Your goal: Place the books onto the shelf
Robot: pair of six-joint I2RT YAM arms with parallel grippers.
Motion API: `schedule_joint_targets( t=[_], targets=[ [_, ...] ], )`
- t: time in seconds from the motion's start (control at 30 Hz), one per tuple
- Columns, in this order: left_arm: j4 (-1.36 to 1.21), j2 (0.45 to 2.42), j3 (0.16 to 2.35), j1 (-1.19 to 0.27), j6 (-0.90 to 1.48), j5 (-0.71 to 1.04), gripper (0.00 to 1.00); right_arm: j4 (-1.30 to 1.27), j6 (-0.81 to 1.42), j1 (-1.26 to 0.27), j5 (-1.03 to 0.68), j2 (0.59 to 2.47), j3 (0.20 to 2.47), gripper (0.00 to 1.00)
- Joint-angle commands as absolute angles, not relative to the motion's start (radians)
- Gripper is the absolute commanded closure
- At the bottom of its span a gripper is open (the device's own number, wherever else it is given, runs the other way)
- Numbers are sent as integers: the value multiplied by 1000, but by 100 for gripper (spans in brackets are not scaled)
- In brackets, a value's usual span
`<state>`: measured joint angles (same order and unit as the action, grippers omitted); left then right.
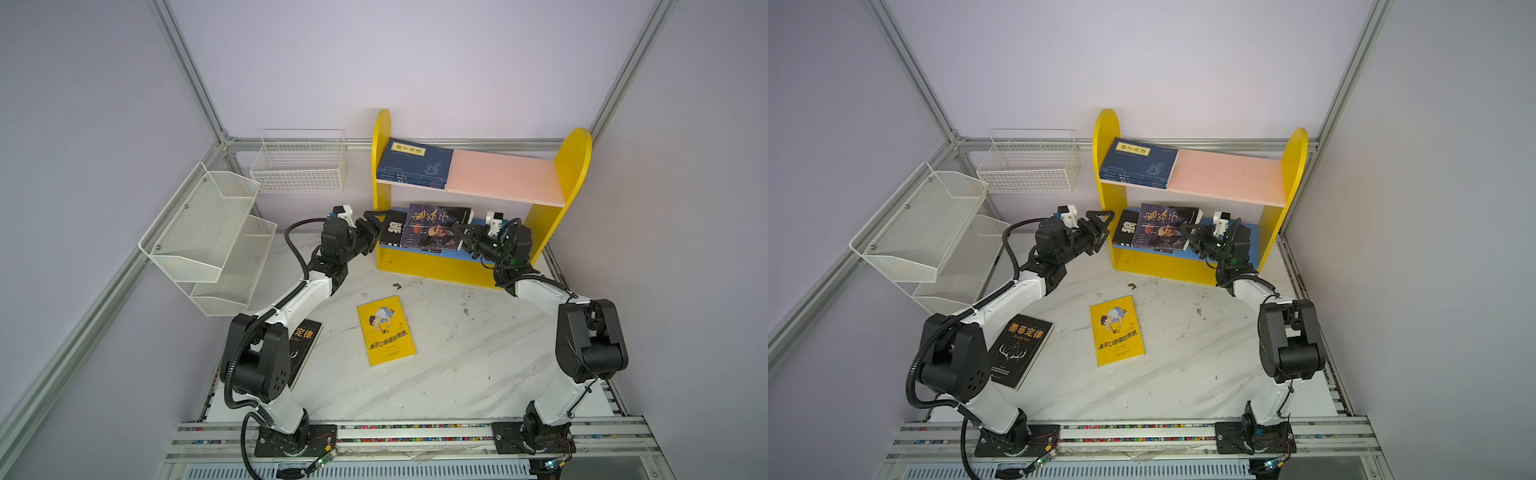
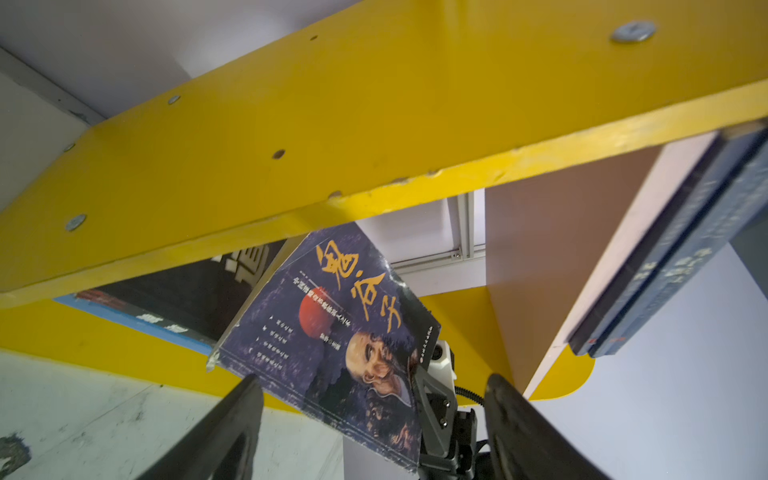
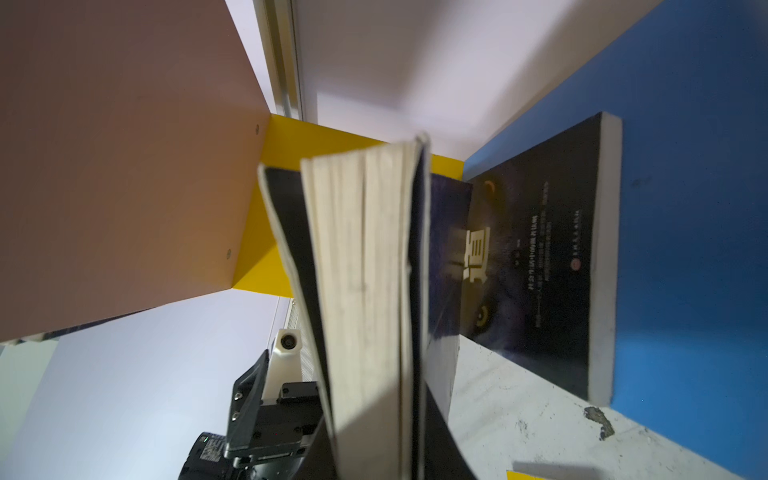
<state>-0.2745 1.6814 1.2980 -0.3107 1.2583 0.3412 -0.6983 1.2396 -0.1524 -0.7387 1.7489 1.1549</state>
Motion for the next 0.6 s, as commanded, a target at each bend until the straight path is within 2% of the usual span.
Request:
schedule_joint_targets(
  t=[0.0,0.2,0.43,0.57],
  targets=[
    [-258,1710,1305,-316,1222,419,19,-845,1321,-155,-795,1748,1192,77],
    [-269,1741,1303,-327,1223,456,19,-951,1420,-155,-812,1781,1204,77],
    [-328,1786,1322,-344,1255,481,21,-1213,1614,-155,-803,1845,1174,77],
    [-390,1809,1333,-350,1287,478,23,-1221,1620,-154,-803,1852,1173,77]
  ],
)
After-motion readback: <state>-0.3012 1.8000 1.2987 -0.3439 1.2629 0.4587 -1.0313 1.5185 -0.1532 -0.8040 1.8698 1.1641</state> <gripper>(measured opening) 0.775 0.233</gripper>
